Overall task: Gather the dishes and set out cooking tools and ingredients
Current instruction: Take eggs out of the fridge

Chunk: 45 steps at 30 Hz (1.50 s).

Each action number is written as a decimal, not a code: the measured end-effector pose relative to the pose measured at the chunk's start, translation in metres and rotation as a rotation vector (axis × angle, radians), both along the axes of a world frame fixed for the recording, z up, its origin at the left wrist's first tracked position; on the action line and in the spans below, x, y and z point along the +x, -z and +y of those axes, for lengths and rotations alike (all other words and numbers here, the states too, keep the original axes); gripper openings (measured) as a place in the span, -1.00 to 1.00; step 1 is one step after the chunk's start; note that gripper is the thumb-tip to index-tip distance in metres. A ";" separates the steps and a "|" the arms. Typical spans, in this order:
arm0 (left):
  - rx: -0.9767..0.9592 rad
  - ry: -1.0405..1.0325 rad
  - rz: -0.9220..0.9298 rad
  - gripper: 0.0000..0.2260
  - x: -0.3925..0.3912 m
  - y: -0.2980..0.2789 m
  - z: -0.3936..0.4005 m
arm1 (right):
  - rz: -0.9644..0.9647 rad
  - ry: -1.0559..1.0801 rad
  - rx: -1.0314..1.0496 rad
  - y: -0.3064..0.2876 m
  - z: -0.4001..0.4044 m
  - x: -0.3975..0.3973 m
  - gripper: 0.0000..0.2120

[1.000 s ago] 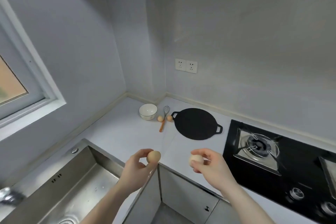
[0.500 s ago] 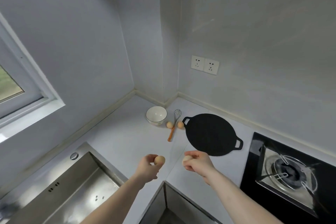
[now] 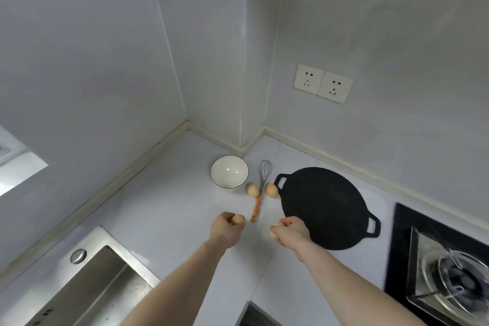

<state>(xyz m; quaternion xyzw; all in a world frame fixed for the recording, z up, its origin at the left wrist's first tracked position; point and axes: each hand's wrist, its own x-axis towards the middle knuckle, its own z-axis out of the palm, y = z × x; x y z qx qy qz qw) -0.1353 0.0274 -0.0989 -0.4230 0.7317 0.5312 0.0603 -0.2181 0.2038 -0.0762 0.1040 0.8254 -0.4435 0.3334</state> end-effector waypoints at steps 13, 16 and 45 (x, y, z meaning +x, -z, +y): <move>0.016 -0.064 0.010 -0.76 -0.062 0.048 -0.023 | 0.038 0.026 0.153 0.047 -0.056 -0.058 -0.78; 0.056 -0.117 0.040 -0.77 -0.072 0.045 -0.020 | 0.035 0.071 0.176 0.059 -0.065 -0.063 -0.55; 0.279 -0.350 0.040 -0.72 -0.092 0.064 -0.024 | 0.110 0.304 0.043 0.069 -0.078 -0.060 -0.49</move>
